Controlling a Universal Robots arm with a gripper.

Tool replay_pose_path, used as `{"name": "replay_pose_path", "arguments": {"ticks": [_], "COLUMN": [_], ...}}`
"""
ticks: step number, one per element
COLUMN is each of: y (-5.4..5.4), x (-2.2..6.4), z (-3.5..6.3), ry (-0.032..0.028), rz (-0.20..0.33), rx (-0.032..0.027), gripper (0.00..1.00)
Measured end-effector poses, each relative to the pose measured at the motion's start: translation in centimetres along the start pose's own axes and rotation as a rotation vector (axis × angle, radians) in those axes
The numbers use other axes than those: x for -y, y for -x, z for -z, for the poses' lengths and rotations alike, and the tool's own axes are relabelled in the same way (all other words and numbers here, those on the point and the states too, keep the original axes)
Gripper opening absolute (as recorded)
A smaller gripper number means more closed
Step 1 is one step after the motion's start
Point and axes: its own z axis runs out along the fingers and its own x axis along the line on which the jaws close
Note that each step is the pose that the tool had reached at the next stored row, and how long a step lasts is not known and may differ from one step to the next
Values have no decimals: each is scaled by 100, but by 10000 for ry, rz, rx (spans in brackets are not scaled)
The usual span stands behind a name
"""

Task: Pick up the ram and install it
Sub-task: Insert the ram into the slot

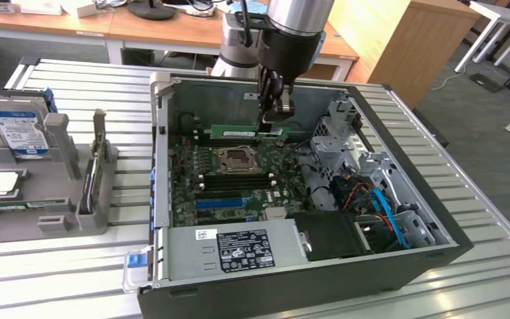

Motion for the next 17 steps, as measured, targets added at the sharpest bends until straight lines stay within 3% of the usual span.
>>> {"name": "replay_pose_path", "arguments": {"ticks": [8,17], "y": [0,-2], "x": [1,1], "z": [-3,-84], "ry": [1,1], "rz": [45,46], "rx": [1,0], "gripper": [12,12]}}
